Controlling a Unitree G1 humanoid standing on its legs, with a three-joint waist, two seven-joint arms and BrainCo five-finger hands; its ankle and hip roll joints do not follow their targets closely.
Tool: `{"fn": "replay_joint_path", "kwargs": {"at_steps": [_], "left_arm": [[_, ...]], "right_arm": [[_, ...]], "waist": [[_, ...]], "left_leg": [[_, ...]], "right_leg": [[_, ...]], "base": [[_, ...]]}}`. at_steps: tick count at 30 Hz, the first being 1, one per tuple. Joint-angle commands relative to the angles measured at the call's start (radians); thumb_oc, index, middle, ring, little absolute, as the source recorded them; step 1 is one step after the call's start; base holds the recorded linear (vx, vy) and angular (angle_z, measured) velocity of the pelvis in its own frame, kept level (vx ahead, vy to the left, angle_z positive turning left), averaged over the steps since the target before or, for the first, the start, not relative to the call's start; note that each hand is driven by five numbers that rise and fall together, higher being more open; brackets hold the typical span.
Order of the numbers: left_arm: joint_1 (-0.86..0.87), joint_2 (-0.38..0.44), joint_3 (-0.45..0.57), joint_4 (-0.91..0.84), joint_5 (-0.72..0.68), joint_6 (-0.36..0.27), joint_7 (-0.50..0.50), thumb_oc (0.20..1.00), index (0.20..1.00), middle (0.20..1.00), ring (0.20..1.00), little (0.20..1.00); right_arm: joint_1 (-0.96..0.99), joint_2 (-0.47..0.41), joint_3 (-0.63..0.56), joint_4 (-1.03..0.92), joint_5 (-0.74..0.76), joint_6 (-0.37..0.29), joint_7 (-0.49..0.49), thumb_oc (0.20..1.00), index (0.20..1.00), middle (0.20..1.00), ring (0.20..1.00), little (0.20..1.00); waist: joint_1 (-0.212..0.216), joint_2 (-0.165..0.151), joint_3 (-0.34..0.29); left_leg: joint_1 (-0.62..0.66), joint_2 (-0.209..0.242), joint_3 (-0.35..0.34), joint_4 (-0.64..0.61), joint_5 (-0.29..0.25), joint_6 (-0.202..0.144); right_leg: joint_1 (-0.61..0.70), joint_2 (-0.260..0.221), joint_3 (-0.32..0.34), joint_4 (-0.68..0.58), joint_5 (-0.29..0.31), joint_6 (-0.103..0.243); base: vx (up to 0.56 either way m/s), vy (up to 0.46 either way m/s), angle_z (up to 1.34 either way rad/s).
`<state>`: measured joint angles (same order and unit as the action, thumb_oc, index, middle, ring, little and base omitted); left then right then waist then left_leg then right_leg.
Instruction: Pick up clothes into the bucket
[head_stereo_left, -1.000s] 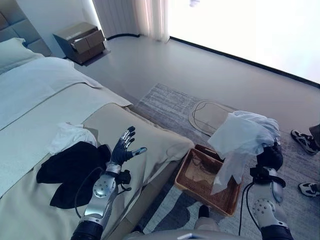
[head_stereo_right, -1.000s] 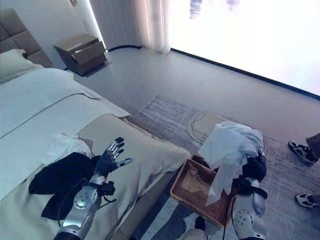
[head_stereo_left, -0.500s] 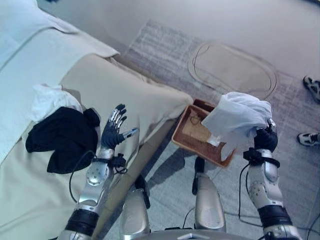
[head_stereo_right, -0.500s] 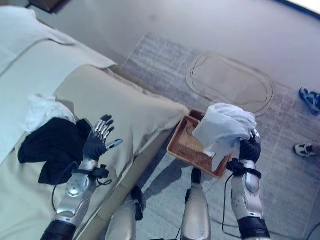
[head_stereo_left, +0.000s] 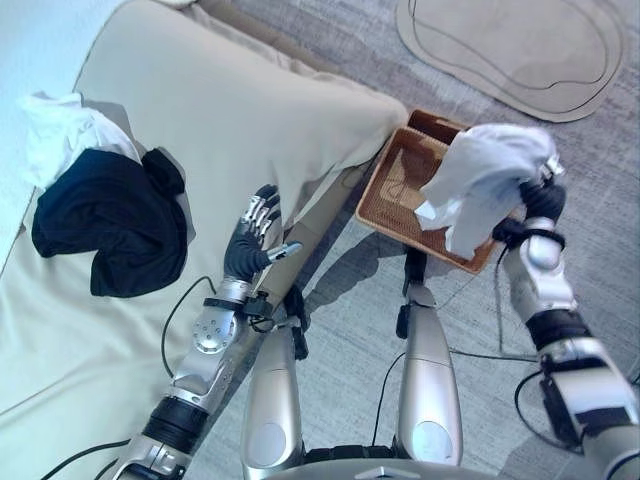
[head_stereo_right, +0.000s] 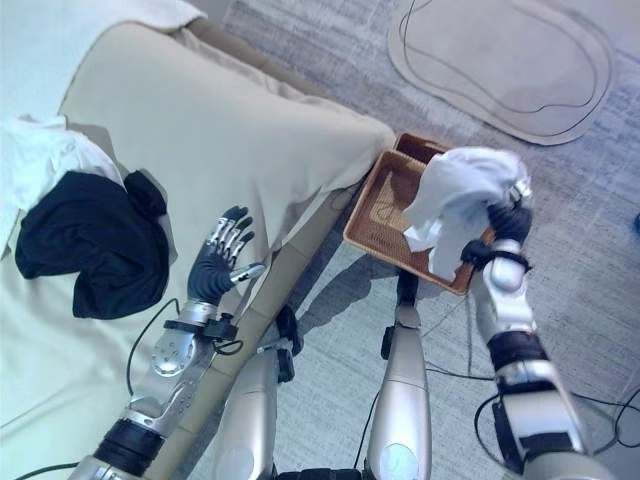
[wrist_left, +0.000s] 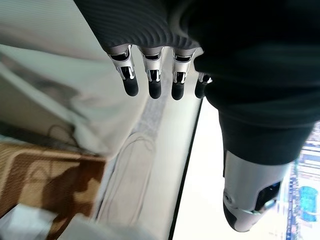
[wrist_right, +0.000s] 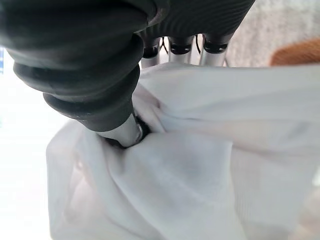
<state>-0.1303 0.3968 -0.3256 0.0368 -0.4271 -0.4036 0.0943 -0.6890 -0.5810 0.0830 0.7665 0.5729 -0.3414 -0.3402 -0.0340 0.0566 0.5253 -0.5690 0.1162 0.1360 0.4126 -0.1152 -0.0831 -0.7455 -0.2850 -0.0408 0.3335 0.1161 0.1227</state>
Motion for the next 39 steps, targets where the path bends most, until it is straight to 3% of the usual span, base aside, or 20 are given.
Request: {"fn": "replay_joint_path", "kwargs": {"at_steps": [1, 6, 8, 14, 19, 27, 35, 36, 37, 39], "left_arm": [[0.038, 0.048, -0.012, -0.138, -0.012, -0.054, 0.015, 1.000, 1.000, 1.000, 1.000, 1.000], [0.028, 0.052, -0.038, -0.167, -0.014, -0.058, 0.036, 1.000, 1.000, 1.000, 1.000, 1.000], [0.019, 0.052, -0.053, -0.181, -0.019, -0.061, 0.042, 1.000, 1.000, 1.000, 1.000, 1.000], [0.002, 0.048, -0.059, -0.200, -0.021, -0.072, 0.071, 1.000, 1.000, 1.000, 1.000, 1.000], [0.005, 0.056, -0.063, -0.204, -0.004, -0.070, 0.087, 1.000, 1.000, 1.000, 1.000, 1.000], [0.050, 0.099, -0.054, -0.230, -0.036, -0.065, 0.072, 1.000, 1.000, 1.000, 1.000, 1.000], [0.047, 0.113, -0.059, -0.242, -0.043, -0.064, 0.083, 1.000, 1.000, 1.000, 1.000, 1.000], [0.051, 0.111, -0.062, -0.242, -0.043, -0.062, 0.082, 1.000, 1.000, 1.000, 1.000, 1.000], [0.050, 0.112, -0.063, -0.241, -0.044, -0.059, 0.081, 1.000, 1.000, 1.000, 1.000, 1.000], [0.047, 0.114, -0.063, -0.234, -0.043, -0.059, 0.079, 1.000, 1.000, 1.000, 1.000, 1.000]], "right_arm": [[-0.121, -0.073, 0.056, 0.079, -0.049, -0.015, -0.027, 0.200, 0.200, 0.200, 0.200, 0.200], [-0.199, -0.101, 0.089, 0.204, -0.064, 0.009, -0.042, 0.200, 0.200, 0.200, 0.200, 0.200], [-0.197, -0.104, 0.112, 0.251, -0.088, 0.024, -0.033, 0.200, 0.200, 0.200, 0.200, 0.200], [-0.189, -0.084, 0.181, 0.391, -0.208, 0.072, -0.022, 0.200, 0.200, 0.200, 0.200, 0.200], [-0.166, -0.085, 0.112, 0.475, -0.167, 0.085, -0.036, 0.200, 0.200, 0.200, 0.200, 0.200], [-0.214, -0.167, 0.124, 0.490, -0.191, 0.094, -0.044, 0.200, 0.200, 0.200, 0.200, 0.200], [-0.285, -0.198, 0.162, 0.514, -0.231, 0.101, -0.083, 0.200, 0.200, 0.200, 0.200, 0.200], [-0.284, -0.196, 0.163, 0.516, -0.238, 0.104, -0.086, 0.391, 0.391, 0.391, 0.391, 0.391], [-0.283, -0.192, 0.165, 0.524, -0.247, 0.110, -0.085, 1.000, 1.000, 1.000, 1.000, 1.000], [-0.294, -0.188, 0.177, 0.552, -0.269, 0.125, -0.080, 1.000, 1.000, 1.000, 1.000, 1.000]], "waist": [[0.013, 0.011, -0.028], [0.022, 0.027, -0.011], [0.024, 0.037, -0.006], [0.034, 0.048, -0.006], [0.035, 0.067, -0.006], [0.045, 0.081, -0.010], [0.054, 0.085, -0.030], [0.055, 0.085, -0.033], [0.055, 0.083, -0.036], [0.057, 0.083, -0.043]], "left_leg": [[-0.080, -0.012, 0.003, 0.058, 0.001, 0.047], [-0.160, -0.021, -0.012, 0.129, -0.016, 0.053], [-0.207, -0.028, -0.037, 0.192, -0.060, 0.046], [-0.337, -0.037, -0.050, 0.310, -0.089, 0.044], [-0.437, -0.052, -0.059, 0.405, -0.111, 0.046], [-0.538, -0.060, -0.052, 0.520, -0.139, 0.052], [-0.572, -0.061, -0.050, 0.547, -0.142, 0.053], [-0.569, -0.060, -0.048, 0.544, -0.141, 0.053], [-0.565, -0.059, -0.048, 0.540, -0.140, 0.053], [-0.559, -0.059, -0.049, 0.526, -0.134, 0.052]], "right_leg": [[-0.009, -0.015, -0.009, 0.151, -0.112, 0.027], [-0.070, -0.025, -0.006, 0.226, -0.137, 0.022], [-0.109, -0.029, 0.004, 0.300, -0.191, 0.026], [-0.222, -0.037, 0.020, 0.425, -0.240, 0.008], [-0.320, -0.043, 0.050, 0.523, -0.273, -0.004], [-0.437, -0.044, 0.101, 0.627, -0.300, -0.024], [-0.477, -0.048, 0.112, 0.657, -0.308, -0.026], [-0.475, -0.048, 0.110, 0.656, -0.307, -0.027], [-0.471, -0.049, 0.109, 0.650, -0.306, -0.026], [-0.463, -0.051, 0.102, 0.639, -0.303, -0.026]], "base": [[-0.03, 0.021, 0.05], [-0.01, -0.002, 0.10], [0.08, -0.015, 0.22], [0.01, -0.023, 0.15], [0.01, -0.006, 0.10], [0.01, 0.018, -0.02], [0.00, 0.000, 0.00], [0.00, 0.000, 0.00], [0.00, 0.000, 0.00], [0.00, 0.000, 0.00]]}}
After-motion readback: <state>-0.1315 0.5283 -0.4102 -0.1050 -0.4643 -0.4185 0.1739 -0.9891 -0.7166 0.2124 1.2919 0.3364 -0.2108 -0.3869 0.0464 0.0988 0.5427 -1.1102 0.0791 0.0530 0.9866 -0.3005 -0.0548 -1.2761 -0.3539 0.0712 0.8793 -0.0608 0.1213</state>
